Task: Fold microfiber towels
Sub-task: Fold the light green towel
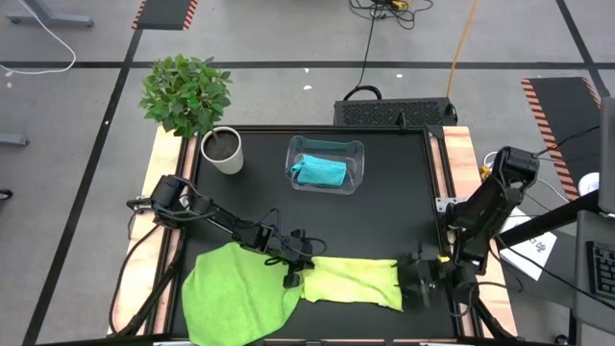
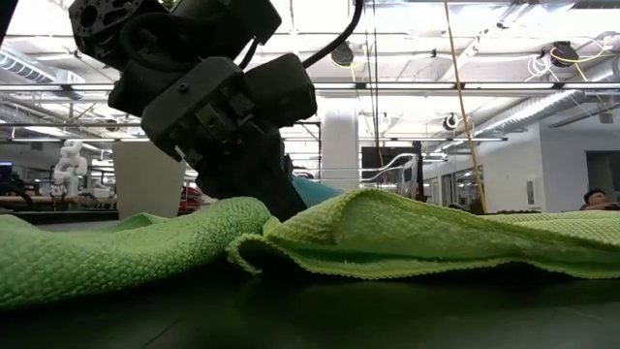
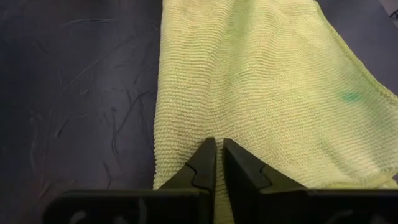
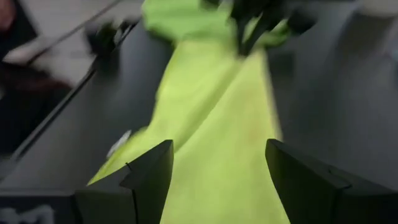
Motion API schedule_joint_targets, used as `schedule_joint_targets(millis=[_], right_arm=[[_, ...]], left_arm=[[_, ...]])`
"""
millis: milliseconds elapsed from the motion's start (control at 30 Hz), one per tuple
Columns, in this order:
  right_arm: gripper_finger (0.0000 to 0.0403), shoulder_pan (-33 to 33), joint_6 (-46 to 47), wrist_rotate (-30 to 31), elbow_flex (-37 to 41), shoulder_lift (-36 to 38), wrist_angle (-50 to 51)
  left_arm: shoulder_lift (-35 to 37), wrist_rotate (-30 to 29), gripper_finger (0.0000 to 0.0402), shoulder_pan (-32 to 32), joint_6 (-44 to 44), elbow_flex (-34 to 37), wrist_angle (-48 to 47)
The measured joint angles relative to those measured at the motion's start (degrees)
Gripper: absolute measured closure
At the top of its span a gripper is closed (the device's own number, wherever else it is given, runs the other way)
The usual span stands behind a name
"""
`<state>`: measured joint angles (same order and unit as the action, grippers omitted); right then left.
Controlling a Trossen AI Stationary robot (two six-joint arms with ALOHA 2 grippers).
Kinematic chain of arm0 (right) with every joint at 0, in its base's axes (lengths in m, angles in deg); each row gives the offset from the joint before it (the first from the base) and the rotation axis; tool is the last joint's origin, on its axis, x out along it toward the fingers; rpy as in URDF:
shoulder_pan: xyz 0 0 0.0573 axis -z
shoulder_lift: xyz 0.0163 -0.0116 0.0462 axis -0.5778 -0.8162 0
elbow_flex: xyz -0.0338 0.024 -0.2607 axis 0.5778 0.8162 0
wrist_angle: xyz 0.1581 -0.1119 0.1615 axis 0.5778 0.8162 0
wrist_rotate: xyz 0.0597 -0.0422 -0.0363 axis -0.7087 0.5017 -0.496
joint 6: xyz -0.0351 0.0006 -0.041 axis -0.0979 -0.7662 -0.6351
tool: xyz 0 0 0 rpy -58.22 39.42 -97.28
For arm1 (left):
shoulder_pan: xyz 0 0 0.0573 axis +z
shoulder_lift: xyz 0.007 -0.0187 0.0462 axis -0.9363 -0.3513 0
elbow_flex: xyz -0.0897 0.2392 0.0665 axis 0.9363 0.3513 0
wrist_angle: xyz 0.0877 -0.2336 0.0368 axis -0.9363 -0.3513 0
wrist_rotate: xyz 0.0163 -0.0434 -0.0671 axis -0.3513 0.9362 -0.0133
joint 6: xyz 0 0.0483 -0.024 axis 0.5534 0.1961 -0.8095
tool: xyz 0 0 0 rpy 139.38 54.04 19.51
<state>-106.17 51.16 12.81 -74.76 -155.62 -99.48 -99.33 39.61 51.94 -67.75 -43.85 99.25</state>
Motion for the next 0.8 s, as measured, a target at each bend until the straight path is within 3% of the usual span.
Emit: schedule_joint_targets(millis=[167,500,800], right_arm=[[0.0154,0.5,-1.7,8.9,0.0,1.8,-0.7],[0.0154,6.9,-13.0,6.8,0.0,1.9,-3.3],[0.0154,13.0,-26.5,5.4,0.0,4.8,-10.2]], left_arm=[[0.0,-1.2,0.0371,0.0,2.3,0.0,0.6],[0.7,-1.9,0.0371,0.0,12.2,0.1,2.6],[7.0,-1.5,0.0371,-0.2,20.2,0.2,4.5]])
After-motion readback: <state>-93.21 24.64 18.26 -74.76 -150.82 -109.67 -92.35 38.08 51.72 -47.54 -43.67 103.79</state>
